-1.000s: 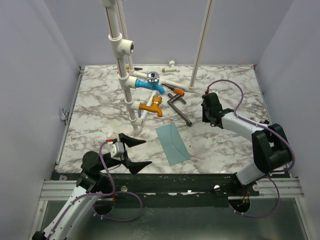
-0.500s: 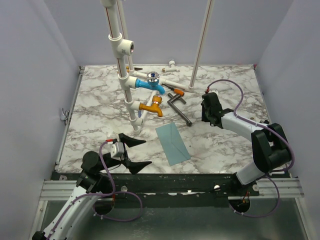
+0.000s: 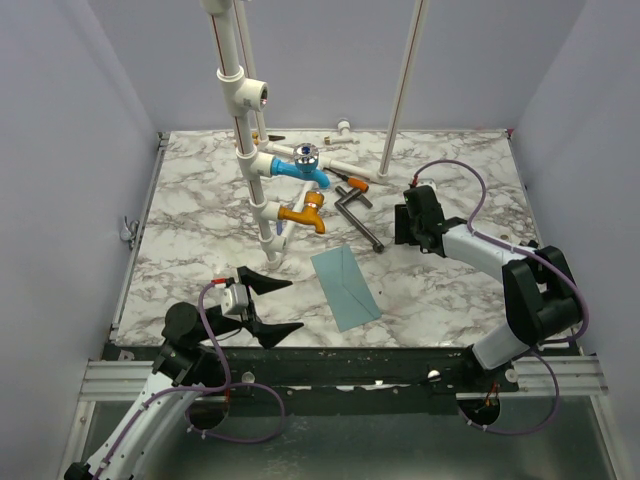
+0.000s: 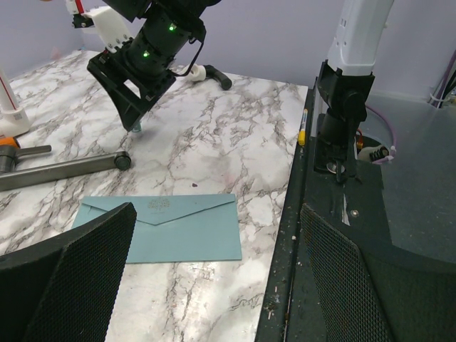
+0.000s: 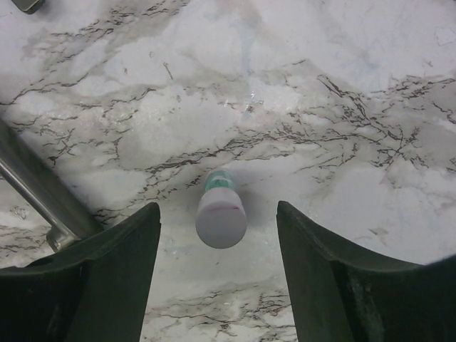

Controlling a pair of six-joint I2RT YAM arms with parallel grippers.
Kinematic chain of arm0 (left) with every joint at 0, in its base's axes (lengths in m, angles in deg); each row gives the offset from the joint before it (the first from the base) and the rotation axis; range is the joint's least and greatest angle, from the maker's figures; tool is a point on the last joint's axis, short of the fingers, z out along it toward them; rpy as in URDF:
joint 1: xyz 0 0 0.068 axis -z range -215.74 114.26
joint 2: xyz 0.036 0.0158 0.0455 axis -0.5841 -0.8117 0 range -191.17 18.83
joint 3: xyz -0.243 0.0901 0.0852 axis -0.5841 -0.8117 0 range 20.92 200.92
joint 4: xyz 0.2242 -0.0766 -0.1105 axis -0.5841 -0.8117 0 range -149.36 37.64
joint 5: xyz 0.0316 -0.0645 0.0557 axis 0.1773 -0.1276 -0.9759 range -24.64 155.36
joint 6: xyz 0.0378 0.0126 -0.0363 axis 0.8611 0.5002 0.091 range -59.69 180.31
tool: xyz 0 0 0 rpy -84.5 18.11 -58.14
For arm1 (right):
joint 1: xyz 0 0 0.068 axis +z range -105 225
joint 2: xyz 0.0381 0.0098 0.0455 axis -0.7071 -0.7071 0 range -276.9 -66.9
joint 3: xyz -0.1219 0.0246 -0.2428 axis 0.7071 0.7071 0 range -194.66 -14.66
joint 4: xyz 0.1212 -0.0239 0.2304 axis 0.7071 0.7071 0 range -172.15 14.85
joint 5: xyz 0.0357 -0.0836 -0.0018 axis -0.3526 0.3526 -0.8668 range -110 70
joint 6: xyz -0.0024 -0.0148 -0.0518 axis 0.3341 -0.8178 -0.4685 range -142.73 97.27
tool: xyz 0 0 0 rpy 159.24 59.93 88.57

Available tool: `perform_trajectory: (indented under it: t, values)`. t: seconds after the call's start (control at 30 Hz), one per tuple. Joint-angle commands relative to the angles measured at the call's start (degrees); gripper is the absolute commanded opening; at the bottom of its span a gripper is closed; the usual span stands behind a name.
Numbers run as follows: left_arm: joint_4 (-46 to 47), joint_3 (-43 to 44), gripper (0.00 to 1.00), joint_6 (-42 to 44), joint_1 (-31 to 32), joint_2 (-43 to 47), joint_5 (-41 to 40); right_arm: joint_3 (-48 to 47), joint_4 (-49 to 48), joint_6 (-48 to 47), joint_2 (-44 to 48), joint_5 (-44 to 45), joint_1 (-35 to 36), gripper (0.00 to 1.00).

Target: Place the letter into the envelope and seal it

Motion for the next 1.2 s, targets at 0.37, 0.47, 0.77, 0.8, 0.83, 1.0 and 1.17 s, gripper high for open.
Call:
perform_trajectory:
  t: [0.37,0.47,0.77,0.8,0.83,1.0,1.17]
  values:
    - [0.82,0.37,0.96,0.25,-0.73,0.44,-0.13,-2.8,3.88,-1.48,4.9,-4.37,-0.25,1.0]
    - [0.82,0.37,0.96,0.19,-1.62,0.59,0.45,-4.55,4.79,-2.08,7.18,-4.06,-0.27,1.0]
    - [-1.86,2.24,0.96,-1.3,-10.31,4.05,-1.78,-9.27,6.11,-5.65,13.62,1.46,-0.42,1.0]
    - [-3.87,3.4,0.96,-1.56,-11.53,4.93,-3.56,-9.03,5.08,-6.15,15.17,3.25,-0.97,1.0]
    - [-6.43,5.12,0.96,-1.91,-12.27,6.1,-6.3,-8.31,3.57,-6.26,16.72,4.01,-2.47,1.0]
    - [-20.1,12.56,0.97,-0.73,-15.15,5.5,-22.15,-0.35,-6.08,-4.1,25.14,-4.58,-16.12,1.0]
    - [-22.22,14.85,0.99,8.54,-18.47,1.8,-37.11,10.4,-18.1,-2.59,30.79,-6.01,-22.98,1.0]
